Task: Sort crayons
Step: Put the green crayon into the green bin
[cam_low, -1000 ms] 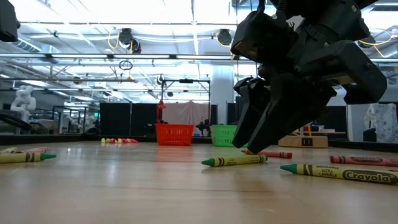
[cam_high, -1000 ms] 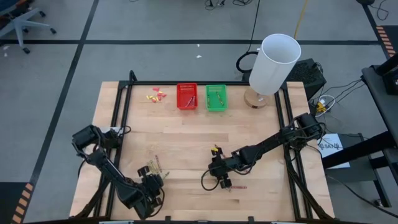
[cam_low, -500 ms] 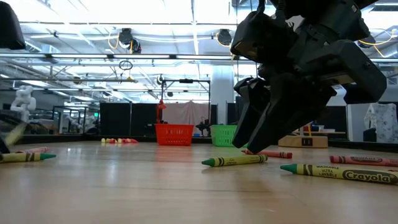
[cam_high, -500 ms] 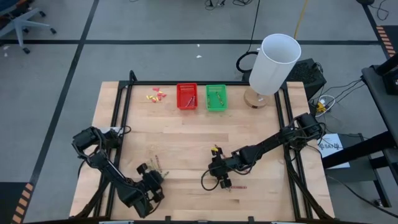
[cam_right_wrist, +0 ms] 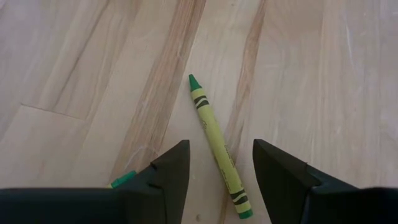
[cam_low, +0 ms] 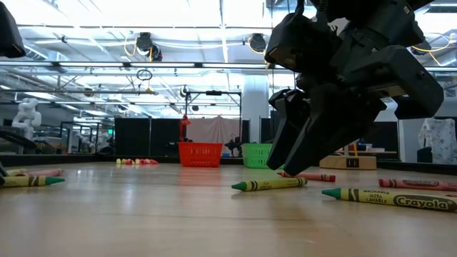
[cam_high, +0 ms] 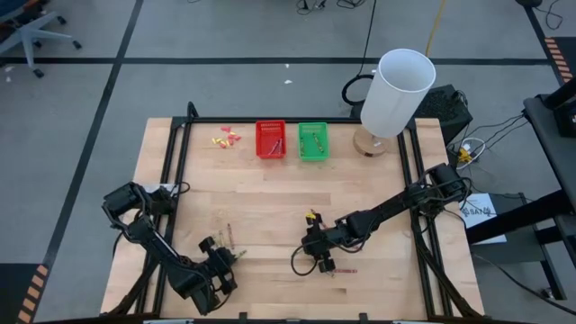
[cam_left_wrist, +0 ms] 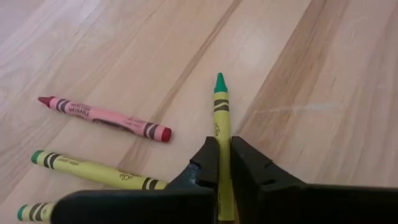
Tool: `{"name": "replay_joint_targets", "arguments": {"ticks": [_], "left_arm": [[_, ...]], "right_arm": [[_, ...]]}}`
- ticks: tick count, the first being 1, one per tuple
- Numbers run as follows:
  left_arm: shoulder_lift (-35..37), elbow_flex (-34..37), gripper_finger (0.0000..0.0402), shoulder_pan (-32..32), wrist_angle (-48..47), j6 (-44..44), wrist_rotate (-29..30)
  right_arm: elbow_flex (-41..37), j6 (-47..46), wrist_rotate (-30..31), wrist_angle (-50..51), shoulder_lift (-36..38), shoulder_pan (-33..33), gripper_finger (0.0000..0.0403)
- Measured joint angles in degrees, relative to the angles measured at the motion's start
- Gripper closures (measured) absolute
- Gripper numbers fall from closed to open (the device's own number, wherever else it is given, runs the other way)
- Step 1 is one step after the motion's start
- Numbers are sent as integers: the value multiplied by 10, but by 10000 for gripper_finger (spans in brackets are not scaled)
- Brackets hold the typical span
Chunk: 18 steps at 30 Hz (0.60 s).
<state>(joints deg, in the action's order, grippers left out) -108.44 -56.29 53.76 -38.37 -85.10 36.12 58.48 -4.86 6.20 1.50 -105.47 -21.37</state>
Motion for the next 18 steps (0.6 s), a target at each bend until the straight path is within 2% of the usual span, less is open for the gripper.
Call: {"name": "replay_joint_targets", "arguments": {"ticks": [7,18], "left_arm": [[4,1,389,-1,-2,5,2],[47,3,390,-6,-37,21,6]], "right_arm": [[0,0,0,0,0,0,243],[0,-5,0,-1,0,0,243]]}}
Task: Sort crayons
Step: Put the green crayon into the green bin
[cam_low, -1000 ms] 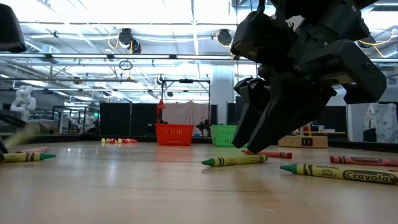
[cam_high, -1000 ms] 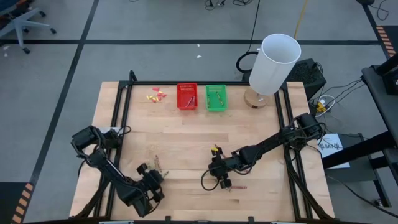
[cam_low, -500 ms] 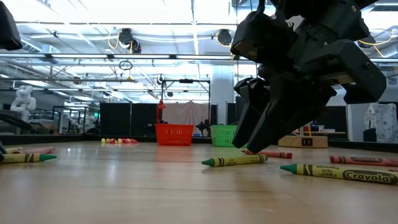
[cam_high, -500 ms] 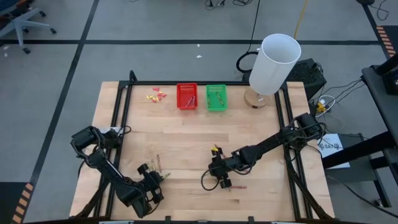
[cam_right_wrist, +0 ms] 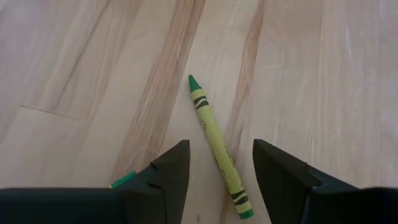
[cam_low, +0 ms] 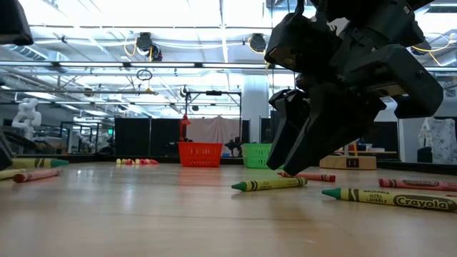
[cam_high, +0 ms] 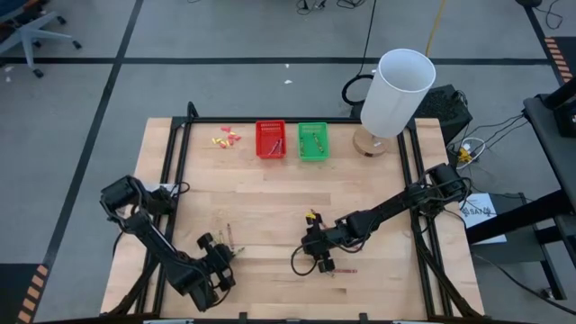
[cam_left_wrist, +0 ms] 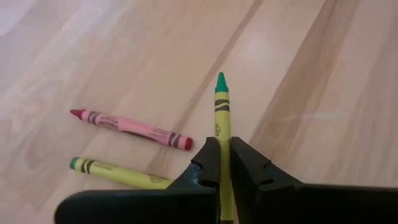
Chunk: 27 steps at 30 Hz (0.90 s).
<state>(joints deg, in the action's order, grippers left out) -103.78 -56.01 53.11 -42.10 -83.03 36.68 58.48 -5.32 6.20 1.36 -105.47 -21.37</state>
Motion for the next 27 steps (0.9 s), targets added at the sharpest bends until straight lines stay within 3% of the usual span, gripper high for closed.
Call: {"name": "replay_joint_targets", "arguments": {"ticks": [9,16,20,27], "left_arm": [[31,-3,390,-12,-4,39,26],[55,-3,390,-34,3,121,57],[64,-3,390,-57,35,198,61],[65,-3,390,-99,116,354,61]], "right_arm": [[0,3,0,-59,0,0,243],[0,1,2,-182,0,0,242],[4,12,58,-268,0,-1,230],[60,30,90,-198,0,6,196]]}}
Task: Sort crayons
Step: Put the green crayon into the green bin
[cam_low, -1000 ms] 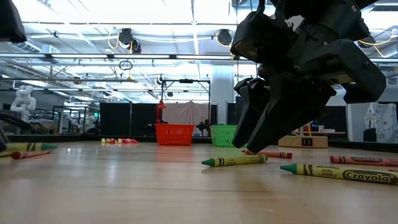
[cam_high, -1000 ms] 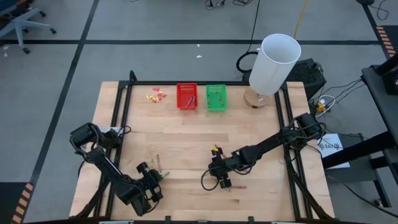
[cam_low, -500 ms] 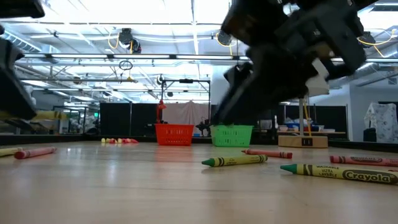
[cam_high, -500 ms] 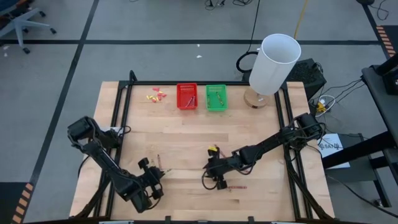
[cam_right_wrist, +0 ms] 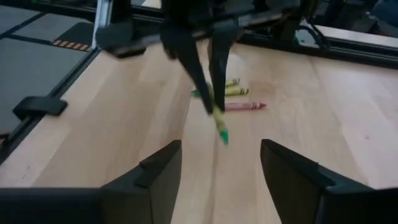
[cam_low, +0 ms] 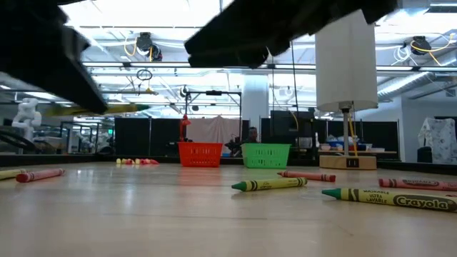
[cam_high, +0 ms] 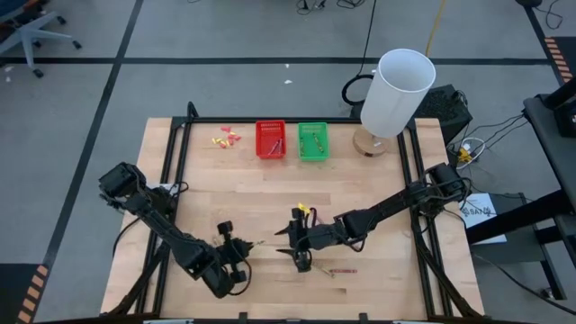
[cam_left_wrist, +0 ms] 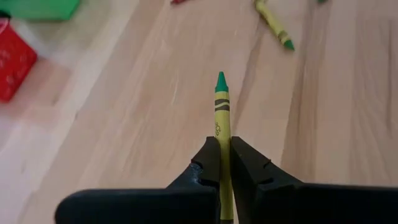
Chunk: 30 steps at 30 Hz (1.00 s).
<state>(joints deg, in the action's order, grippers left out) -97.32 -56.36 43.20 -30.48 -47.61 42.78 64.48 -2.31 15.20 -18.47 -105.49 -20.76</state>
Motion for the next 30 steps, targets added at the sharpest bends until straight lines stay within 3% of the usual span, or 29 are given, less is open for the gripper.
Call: {"name": "replay_joint_targets", "arguments": {"ticks": [11,30], "left_arm": [[0,-1,390,-75,141,181,-31],[0,-1,390,-146,209,247,-97]], "right_arm": [[17,17,6,102,0,22,189],[17,48,11,129,0,37,195]]}}
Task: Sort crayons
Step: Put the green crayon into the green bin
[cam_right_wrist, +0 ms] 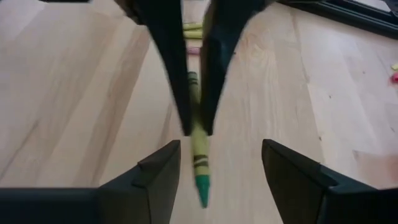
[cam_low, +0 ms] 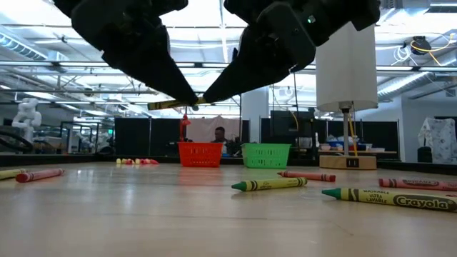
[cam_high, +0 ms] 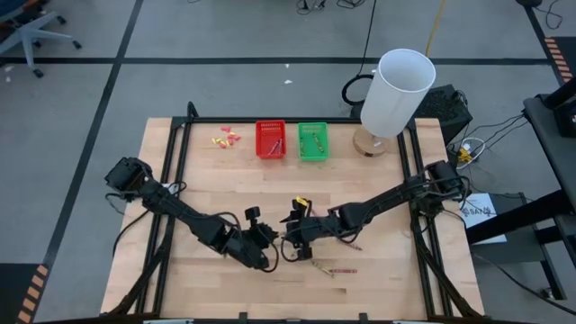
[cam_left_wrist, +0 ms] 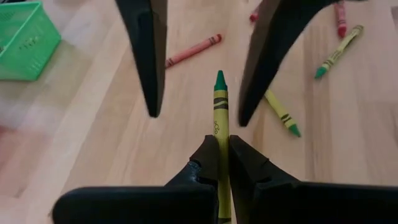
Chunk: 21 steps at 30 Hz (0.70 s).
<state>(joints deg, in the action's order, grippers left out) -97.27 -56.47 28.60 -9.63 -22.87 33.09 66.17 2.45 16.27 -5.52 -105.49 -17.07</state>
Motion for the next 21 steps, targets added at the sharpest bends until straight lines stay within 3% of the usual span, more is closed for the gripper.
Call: {"name": "replay_joint_targets", "arguments": {"ticks": [8,21], "left_arm": [[0,0,390,-17,7,13,-2],[0,0,390,-32,5,43,-18]], "right_arm": [[0,14,-30,3,0,10,260],[0,28,-31,24,0,14,363]]}}
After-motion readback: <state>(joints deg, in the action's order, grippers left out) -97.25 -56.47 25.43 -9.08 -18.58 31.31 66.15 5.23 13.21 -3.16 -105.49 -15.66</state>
